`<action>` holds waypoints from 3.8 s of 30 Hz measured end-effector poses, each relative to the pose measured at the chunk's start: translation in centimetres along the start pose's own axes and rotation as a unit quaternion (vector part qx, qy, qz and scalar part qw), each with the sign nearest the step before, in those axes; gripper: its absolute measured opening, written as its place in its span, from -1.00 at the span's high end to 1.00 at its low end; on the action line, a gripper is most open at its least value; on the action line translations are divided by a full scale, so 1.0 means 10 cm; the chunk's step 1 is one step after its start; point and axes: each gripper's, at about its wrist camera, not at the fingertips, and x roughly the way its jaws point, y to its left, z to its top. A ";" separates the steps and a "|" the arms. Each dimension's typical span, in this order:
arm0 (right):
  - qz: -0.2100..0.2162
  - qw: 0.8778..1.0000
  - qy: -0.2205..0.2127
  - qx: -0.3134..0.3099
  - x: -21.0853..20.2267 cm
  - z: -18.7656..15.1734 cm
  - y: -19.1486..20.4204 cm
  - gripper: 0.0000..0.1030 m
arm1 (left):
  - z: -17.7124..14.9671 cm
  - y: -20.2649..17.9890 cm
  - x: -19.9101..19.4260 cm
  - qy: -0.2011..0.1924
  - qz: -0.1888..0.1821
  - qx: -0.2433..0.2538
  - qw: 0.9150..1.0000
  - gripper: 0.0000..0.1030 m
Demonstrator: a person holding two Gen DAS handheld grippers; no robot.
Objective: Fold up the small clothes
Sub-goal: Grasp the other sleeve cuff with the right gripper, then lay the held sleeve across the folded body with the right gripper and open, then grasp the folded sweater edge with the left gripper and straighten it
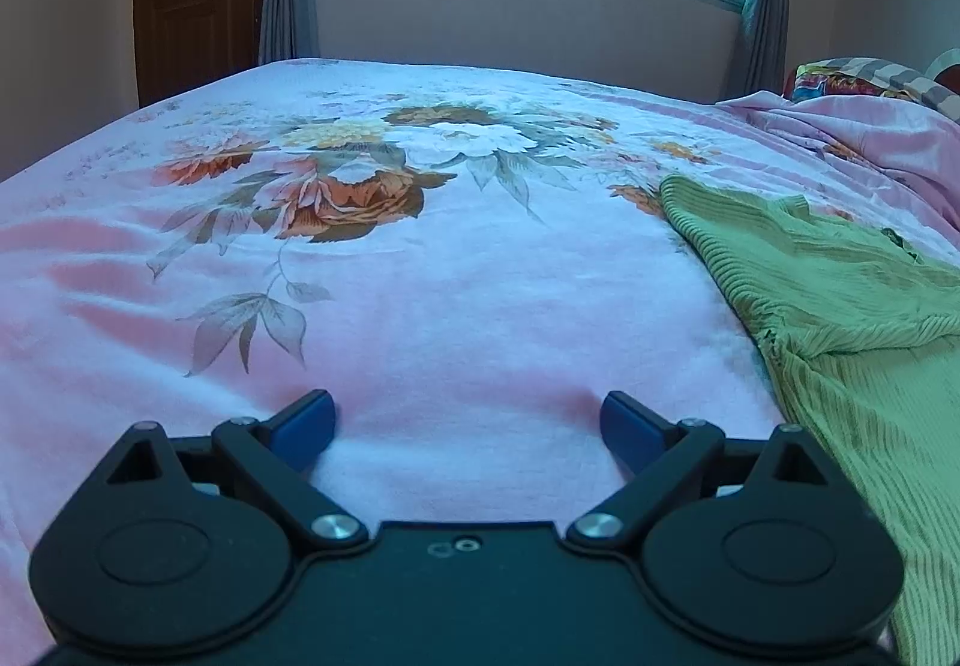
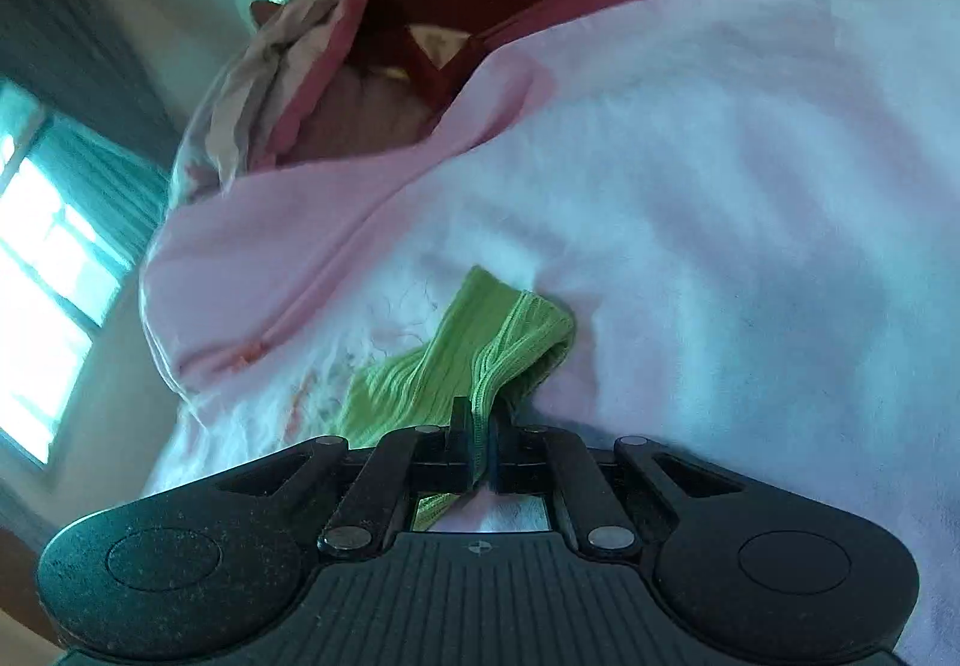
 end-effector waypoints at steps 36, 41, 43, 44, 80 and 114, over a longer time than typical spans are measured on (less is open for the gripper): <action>0.161 0.845 0.146 -0.489 0.23 -4.77 4.46 0.93 | -0.27 1.39 -0.42 -0.002 0.115 -0.082 0.990 -0.87; 0.165 0.836 0.136 -0.506 0.15 -4.76 4.53 0.93 | -0.27 1.40 -0.43 -0.008 0.111 -0.086 0.990 -0.87; 0.160 0.829 0.134 -0.519 0.16 -4.77 4.59 0.92 | -0.27 1.40 -0.42 -0.009 0.111 -0.087 0.990 -0.87; 0.160 0.826 0.136 -0.523 0.16 -4.76 4.62 0.92 | -0.27 1.40 -0.43 -0.009 0.111 -0.087 0.990 -0.87; 0.276 0.820 0.082 -0.494 -0.72 -4.17 4.17 -0.26 | -0.11 1.22 -0.55 -0.024 0.093 -0.088 0.991 -0.81; 0.053 0.915 0.100 -0.388 -0.08 -2.54 2.54 0.66 | 0.51 -1.29 0.54 0.057 -0.154 -0.110 0.980 0.79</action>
